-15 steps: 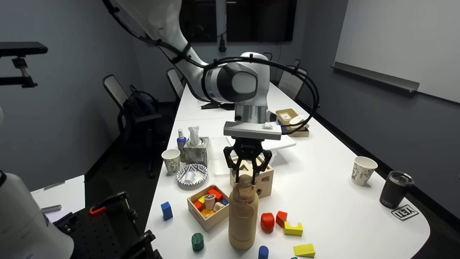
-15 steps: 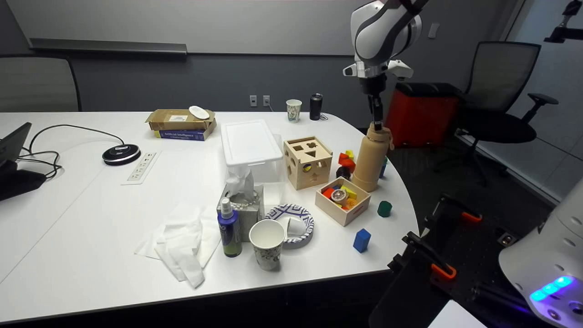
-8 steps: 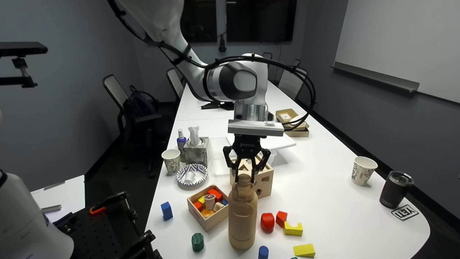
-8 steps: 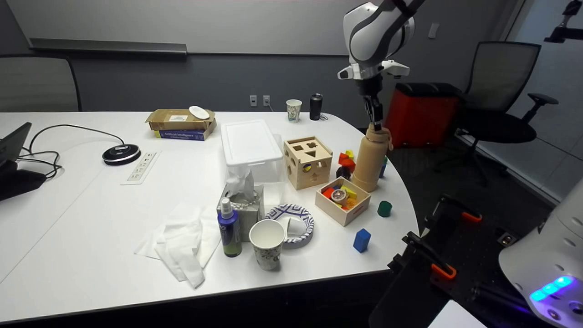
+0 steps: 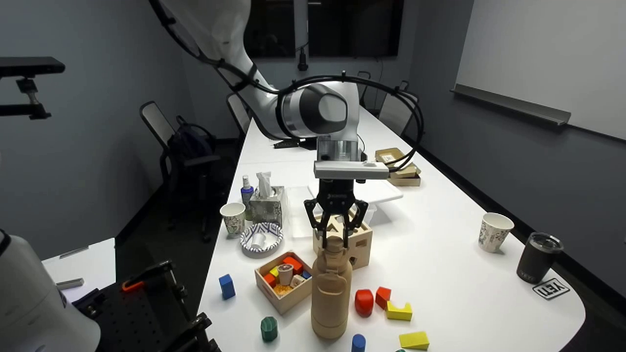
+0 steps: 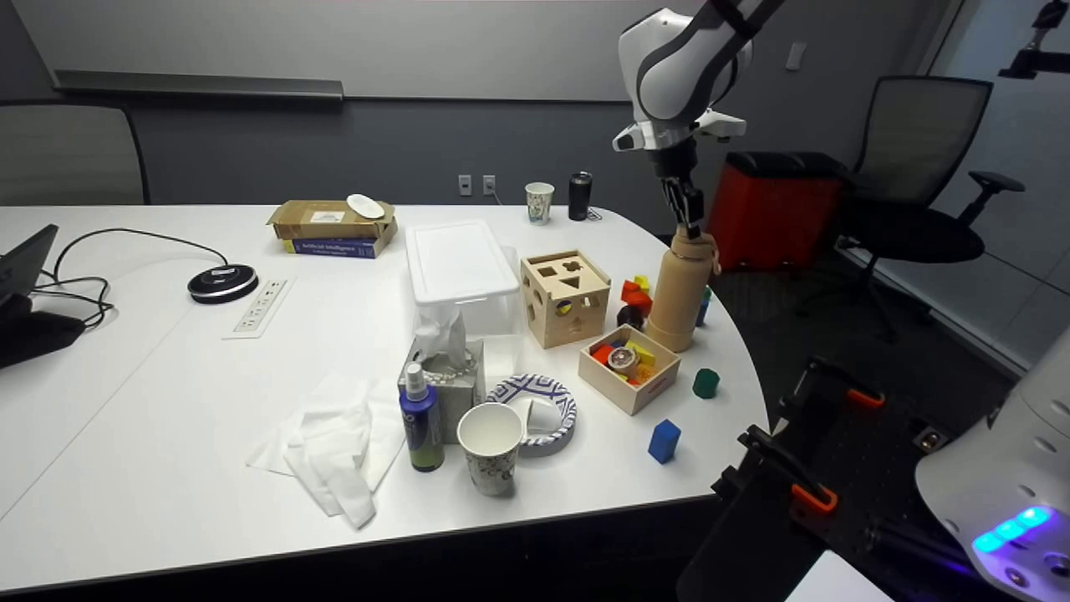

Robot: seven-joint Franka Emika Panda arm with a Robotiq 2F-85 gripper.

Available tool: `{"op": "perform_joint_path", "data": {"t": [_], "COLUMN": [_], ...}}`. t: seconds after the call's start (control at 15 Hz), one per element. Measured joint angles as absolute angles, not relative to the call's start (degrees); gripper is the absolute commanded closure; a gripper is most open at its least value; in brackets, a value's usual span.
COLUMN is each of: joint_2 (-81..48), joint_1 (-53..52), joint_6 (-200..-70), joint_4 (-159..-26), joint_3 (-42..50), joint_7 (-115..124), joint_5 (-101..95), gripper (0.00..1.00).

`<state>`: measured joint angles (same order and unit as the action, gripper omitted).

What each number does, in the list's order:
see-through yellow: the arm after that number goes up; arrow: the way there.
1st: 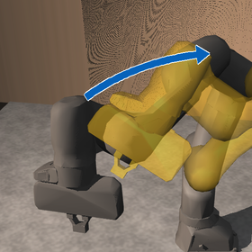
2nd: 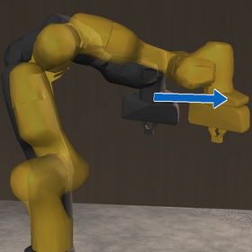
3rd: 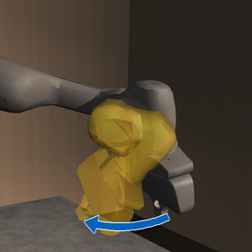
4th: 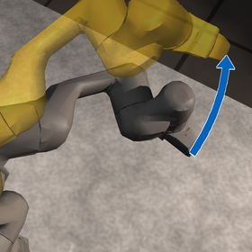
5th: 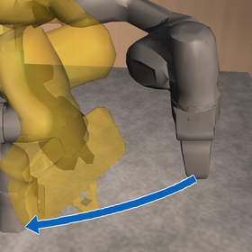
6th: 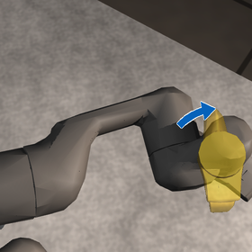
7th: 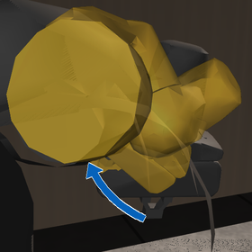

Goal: Turn the lid on the beige bottle.

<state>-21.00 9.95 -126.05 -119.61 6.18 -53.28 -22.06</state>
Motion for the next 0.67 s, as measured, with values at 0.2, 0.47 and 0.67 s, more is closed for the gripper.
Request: {"op": "perform_joint_path", "data": {"t": [0.2, 0.47, 0.67], "joint_2": [-21.15, -21.37, -21.47], "joint_1": [9.86, 9.86, 9.86], "joint_6": [-125.56, -124.53, -124.32], "joint_4": [-119.46, -119.13, -118.96], "joint_3": [5.95, 5.68, 5.63], "joint_7": [-55.11, -57.63, -59.09], "joint_5": [-22.44, -22.67, -22.78], "gripper": [0.8, 0.8, 0.8]}}
